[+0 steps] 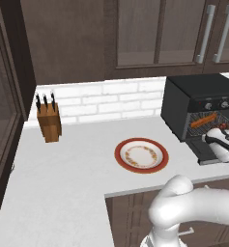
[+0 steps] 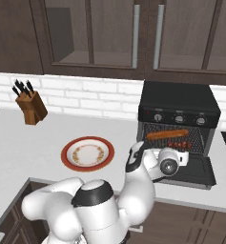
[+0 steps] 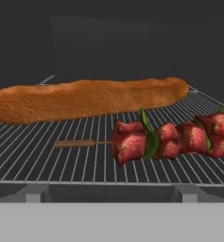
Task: Pick up the kebab skewer and baguette bread, and place them inside the toaster oven. Close the toaster oven door and start by setting the timer.
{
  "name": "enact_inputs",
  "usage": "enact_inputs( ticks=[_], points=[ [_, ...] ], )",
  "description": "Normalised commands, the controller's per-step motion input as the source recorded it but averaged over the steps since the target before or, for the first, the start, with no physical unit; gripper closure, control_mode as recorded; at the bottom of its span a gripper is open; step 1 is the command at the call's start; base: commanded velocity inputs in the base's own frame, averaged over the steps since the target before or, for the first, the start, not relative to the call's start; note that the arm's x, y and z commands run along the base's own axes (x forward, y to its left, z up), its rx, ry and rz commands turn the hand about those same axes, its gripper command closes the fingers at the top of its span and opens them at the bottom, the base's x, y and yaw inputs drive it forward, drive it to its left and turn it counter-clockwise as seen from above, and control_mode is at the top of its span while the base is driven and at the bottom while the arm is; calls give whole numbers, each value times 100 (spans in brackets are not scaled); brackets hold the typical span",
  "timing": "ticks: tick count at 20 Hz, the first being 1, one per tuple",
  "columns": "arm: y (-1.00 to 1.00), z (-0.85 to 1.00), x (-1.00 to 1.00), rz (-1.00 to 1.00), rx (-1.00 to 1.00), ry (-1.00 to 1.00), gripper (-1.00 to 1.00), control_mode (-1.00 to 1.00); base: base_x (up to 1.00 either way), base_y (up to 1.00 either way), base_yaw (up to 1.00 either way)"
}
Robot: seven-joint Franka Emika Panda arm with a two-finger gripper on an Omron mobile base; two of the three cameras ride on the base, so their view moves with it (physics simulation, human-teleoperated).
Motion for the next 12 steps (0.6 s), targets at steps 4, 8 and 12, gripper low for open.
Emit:
enact_inputs(
  ticks=[4,8,12],
  points=[
    [0,14,24,0,0,0,-100,-100,0,0,0],
    [0,12,24,0,0,0,-100,-100,0,0,0],
    [0,13,21,0,0,0,-100,-100,0,0,0]
  ],
)
